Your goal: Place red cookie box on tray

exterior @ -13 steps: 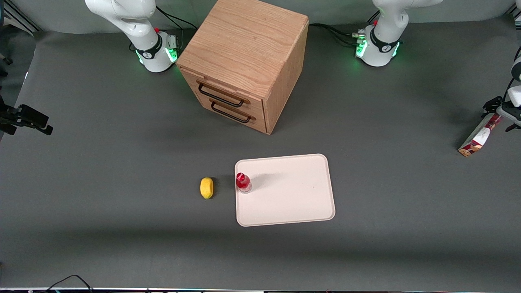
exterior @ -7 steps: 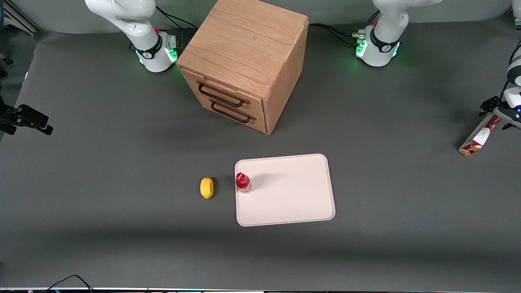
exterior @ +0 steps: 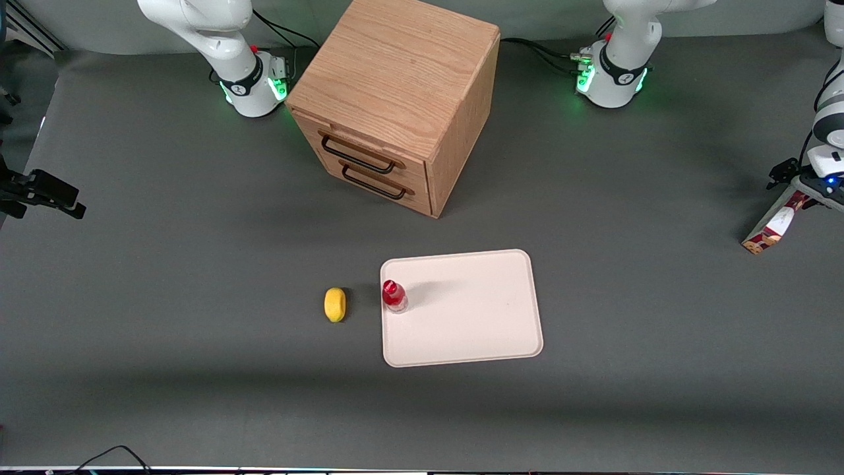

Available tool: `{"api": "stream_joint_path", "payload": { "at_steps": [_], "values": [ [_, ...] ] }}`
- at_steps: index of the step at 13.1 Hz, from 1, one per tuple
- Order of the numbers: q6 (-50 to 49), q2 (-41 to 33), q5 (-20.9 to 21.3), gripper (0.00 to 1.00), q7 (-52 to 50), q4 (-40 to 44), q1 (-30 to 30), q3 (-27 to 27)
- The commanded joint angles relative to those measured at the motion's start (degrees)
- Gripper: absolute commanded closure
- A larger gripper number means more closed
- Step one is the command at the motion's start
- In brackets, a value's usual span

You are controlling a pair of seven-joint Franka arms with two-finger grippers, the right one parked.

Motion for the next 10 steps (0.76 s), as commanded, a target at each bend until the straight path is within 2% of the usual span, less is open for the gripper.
{"api": "stream_joint_path", "payload": {
  "at_steps": [1, 2, 5, 6, 10],
  "values": [
    [0.95, 1.39, -1.86, 0.12, 1.24, 1.29, -0.98, -0.32],
    [0.95, 1.92, -1.86, 0.16, 1.24, 1.38, -0.98, -0.49],
    [-0.09, 2.10, -1.78, 0.89, 1.33, 2.34, -0.98, -0.50],
    [-0.97, 2.88, -1.69, 1.00, 1.33, 3.30, -0.98, -0.50],
    [-2.21, 3.59, -1.77, 1.00, 1.07, 7.17, -1.59, -0.50]
  ]
}}
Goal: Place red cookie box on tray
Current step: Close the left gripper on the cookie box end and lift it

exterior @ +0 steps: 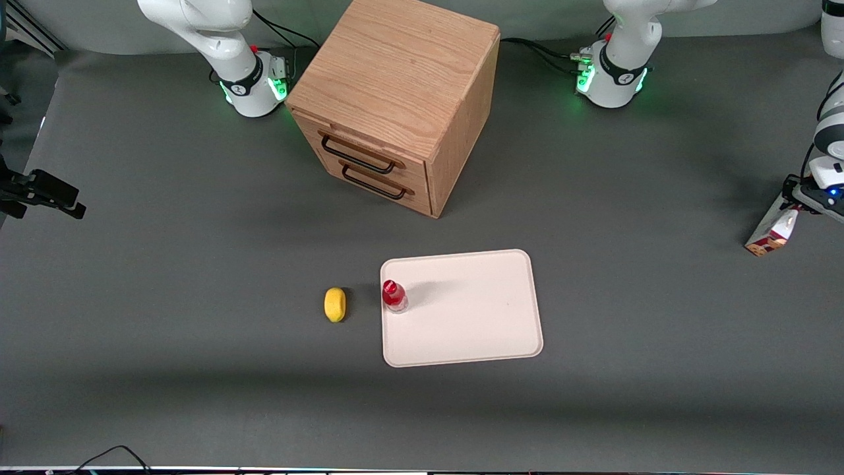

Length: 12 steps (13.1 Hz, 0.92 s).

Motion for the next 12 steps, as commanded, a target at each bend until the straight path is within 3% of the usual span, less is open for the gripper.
{"api": "stream_joint_path", "payload": {
  "at_steps": [1, 5, 7, 10, 12],
  "values": [
    [-2.49, 0.64, -1.38, 1.00, 0.70, 4.31, -2.10, 0.53],
    [-4.61, -4.89, 0.46, 1.00, -2.03, 6.26, -6.93, 1.84],
    [-7.13, -8.22, 5.27, 1.00, -6.91, 8.26, -8.53, 2.99],
    [-31.84, -10.35, 20.46, 1.00, -23.08, 24.64, -8.35, 3.08],
    [-43.93, -10.26, 22.53, 1.00, -24.97, 34.87, -8.35, 3.08]
  ]
}}
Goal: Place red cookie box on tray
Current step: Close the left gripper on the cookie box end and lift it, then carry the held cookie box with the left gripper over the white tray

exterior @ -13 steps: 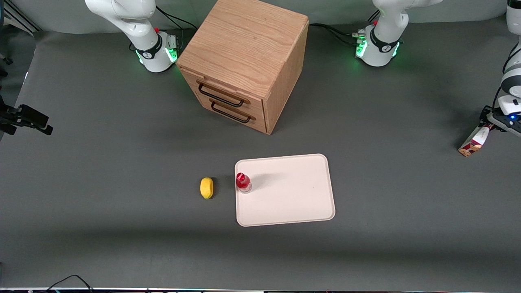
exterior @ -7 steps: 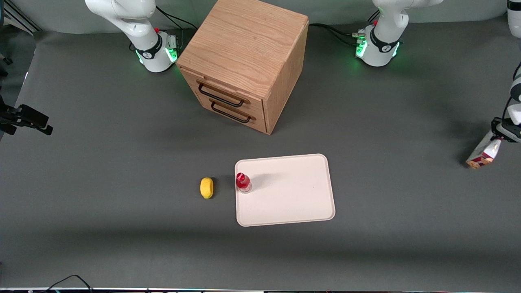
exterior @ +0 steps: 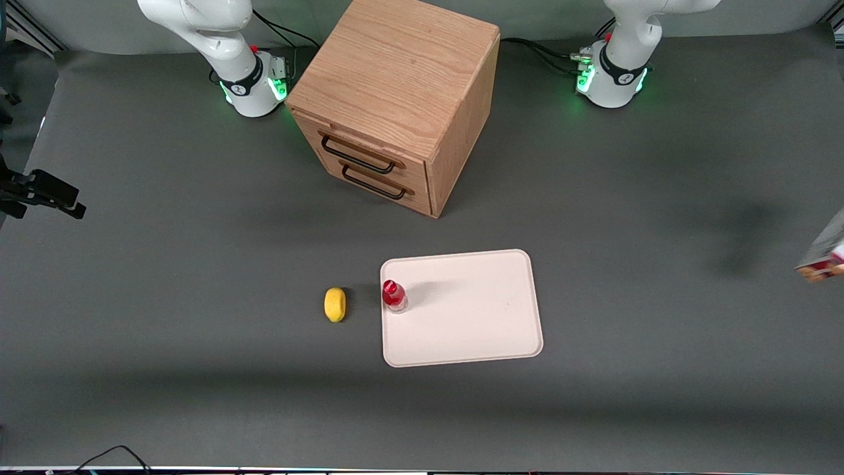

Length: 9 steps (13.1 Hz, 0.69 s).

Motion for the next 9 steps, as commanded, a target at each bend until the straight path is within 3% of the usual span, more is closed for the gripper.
{"api": "stream_joint_path", "payload": {
  "at_steps": [1, 5, 9],
  "values": [
    [-12.81, 0.32, 2.35, 1.00, -3.22, 12.79, -0.65, 0.91],
    [-19.94, 0.32, 2.35, 1.00, -8.20, 18.62, -1.35, 0.55],
    [-23.81, -0.47, 2.43, 1.00, -26.10, 18.71, -10.55, 0.47]
  ]
}}
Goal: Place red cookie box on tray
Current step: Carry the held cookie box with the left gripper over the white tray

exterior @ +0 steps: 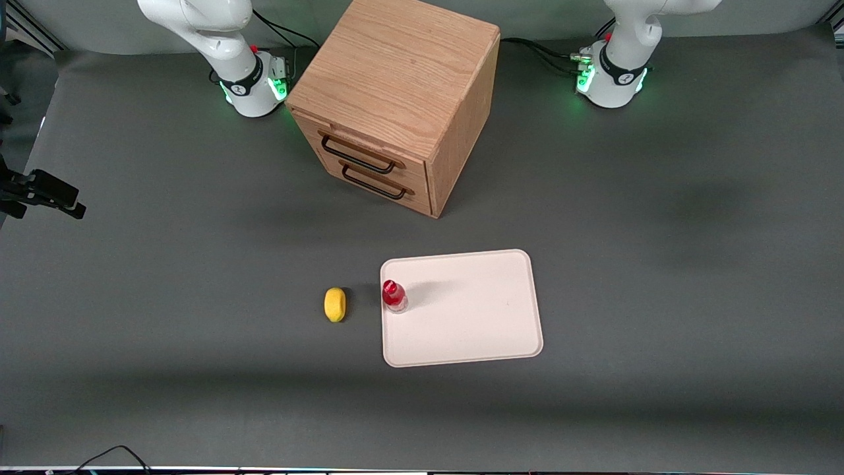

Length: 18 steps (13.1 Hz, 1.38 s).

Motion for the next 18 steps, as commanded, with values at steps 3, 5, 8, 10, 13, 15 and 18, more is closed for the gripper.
{"api": "stream_joint_path", "payload": {
  "at_steps": [3, 5, 8, 10, 13, 15, 18],
  "values": [
    [-5.33, -0.20, 0.72, 1.00, -27.92, 1.85, -15.25, 0.76],
    [-5.77, -0.29, 0.72, 1.00, -39.18, 1.94, -21.14, 0.76],
    [-5.08, -0.20, 0.46, 1.00, -55.35, 1.85, -28.62, -0.63],
    [-2.54, 0.41, -0.07, 1.00, -66.78, 1.59, -29.69, -5.89],
    [4.49, 3.65, -0.69, 1.00, -79.54, 0.80, -29.69, -13.55],
    [9.32, 6.82, -3.30, 1.00, -82.81, 0.71, -29.69, -15.93],
    [19.24, 12.35, -6.22, 1.00, -83.53, -0.34, -29.87, -17.86]
  ]
}}
